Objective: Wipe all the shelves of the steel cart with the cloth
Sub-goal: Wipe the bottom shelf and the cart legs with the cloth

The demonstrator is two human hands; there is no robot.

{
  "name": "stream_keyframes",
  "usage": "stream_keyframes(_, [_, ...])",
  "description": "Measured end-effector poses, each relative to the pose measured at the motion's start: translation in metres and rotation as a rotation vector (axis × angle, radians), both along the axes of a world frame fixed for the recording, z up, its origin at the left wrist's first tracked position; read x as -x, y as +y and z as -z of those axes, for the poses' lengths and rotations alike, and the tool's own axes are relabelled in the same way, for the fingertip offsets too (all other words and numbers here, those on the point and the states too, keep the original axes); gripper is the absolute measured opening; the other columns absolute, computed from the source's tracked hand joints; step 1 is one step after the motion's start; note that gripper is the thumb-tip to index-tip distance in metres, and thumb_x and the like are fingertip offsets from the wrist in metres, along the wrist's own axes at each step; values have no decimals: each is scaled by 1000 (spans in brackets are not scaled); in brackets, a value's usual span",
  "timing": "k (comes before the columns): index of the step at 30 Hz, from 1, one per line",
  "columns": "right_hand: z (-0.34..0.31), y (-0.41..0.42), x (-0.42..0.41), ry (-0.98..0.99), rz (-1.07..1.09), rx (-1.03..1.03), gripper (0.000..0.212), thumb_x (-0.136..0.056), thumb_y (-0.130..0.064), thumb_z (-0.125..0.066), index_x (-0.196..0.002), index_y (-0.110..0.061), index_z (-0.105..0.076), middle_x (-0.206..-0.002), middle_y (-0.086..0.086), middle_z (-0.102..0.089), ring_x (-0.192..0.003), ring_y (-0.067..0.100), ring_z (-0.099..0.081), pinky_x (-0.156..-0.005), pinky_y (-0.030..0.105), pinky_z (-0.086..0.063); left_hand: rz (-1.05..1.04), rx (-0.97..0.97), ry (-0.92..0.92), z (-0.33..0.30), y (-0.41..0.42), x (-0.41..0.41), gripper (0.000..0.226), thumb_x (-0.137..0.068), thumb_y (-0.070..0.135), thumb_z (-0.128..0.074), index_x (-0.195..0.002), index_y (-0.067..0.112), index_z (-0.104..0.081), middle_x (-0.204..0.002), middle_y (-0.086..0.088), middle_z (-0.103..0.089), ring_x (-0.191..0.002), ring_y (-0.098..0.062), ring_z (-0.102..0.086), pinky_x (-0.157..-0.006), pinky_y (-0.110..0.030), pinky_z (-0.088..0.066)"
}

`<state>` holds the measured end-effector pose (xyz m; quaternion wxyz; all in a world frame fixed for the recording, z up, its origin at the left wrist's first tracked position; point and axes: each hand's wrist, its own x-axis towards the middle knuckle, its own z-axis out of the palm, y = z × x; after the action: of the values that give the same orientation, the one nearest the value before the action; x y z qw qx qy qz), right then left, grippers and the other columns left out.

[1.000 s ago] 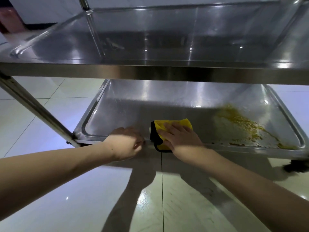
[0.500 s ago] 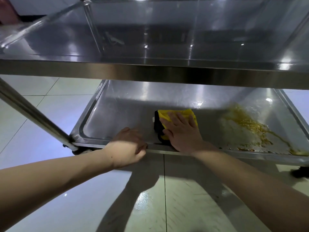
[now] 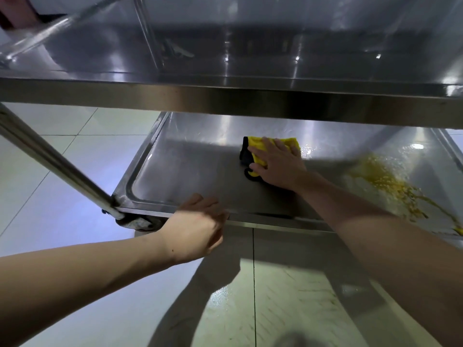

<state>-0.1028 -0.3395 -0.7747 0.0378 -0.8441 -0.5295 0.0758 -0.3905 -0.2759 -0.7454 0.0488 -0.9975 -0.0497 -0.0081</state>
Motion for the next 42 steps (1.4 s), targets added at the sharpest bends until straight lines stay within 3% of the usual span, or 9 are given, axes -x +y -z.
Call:
stream_keyframes(8, [3, -61, 58, 51, -19, 21, 57, -104, -65, -15, -160, -54, -9, -175, -10, 0, -161, 22, 2, -127, 57, 0, -16, 25, -30, 3, 3, 5, 27, -86, 26, -43, -100, 19, -64, -91, 0, -56, -86, -26, -55, -75, -37, -42])
stream_keyframes(11, [1, -82, 81, 54, -13, 34, 70, -92, -69, 3, -160, -55, -7, -175, -11, 1, -161, 22, 3, -127, 56, 1, -34, 47, -30, 6, 4, 10, 34, -88, 27, -42, -112, 22, -65, -97, 2, -58, -91, -24, -57, -80, -37, -44])
stream_keyframes(14, [0, -87, 87, 37, -9, 46, 77, -85, -69, 8, -160, -56, -5, -174, -13, 2, -161, 21, 3, -127, 55, 1, -37, 71, -53, 7, 7, 13, 35, -91, 29, -42, -116, 25, -66, -99, 5, -62, -92, -22, -58, -83, -35, -42])
stream_keyframes(17, [2, -80, 83, 24, -7, 20, 73, -88, -68, 4, -159, -56, -7, -174, -12, -2, -161, 22, 0, -127, 56, 0, -42, 112, -76, 8, 10, 15, 31, -94, 31, -43, -113, 27, -67, -101, 8, -65, -94, -19, -59, -86, -33, -41])
stream_keyframes(22, [3, -40, 58, 22, 11, 26, 54, -107, -60, -18, -160, -54, -8, -174, -12, -2, -161, 22, 2, -127, 58, 0, -12, 181, -96, 11, 14, 19, 30, -96, 31, -44, -110, 25, -70, -110, 10, -69, -98, -19, -62, -90, -34, -45])
stream_keyframes(27, [2, 14, 32, -1, -2, -11, 54, -108, -58, -24, -160, -49, -17, -174, -6, -9, -160, 28, -8, -124, 63, -9, 30, 168, -126, 12, 15, 24, 29, -94, 30, -50, -113, 23, -71, -119, 9, -69, -103, -18, -63, -92, -32, -42])
stream_keyframes(33, [-5, 54, 25, 30, -1, 36, 54, -108, -58, -25, -161, -49, -19, -175, -9, -6, -160, 28, -6, -124, 63, -9, 46, 107, -134, 15, 16, 24, 32, -95, 31, -50, -115, 19, -72, -123, 6, -69, -105, -19, -63, -89, -34, -45])
stream_keyframes(38, [-4, 56, 30, -10, -70, 28, 52, -109, -55, -26, -160, -48, -24, -173, -8, -14, -158, 29, -12, -122, 64, -13, 45, 26, -101, 13, 13, 27, 34, -94, 33, -51, -118, 20, -71, -127, 5, -68, -109, -19, -62, -84, -35, -44])
stream_keyframes(42, [-1, 46, 49, -48, -206, -13, 51, -109, -56, -30, -159, -48, -30, -172, -8, -21, -157, 29, -18, -122, 63, -14, 30, -6, -20, 14, 8, 26, 37, -94, 33, -48, -121, 17, -67, -126, 0, -64, -99, -25, -63, -77, -39, -48])
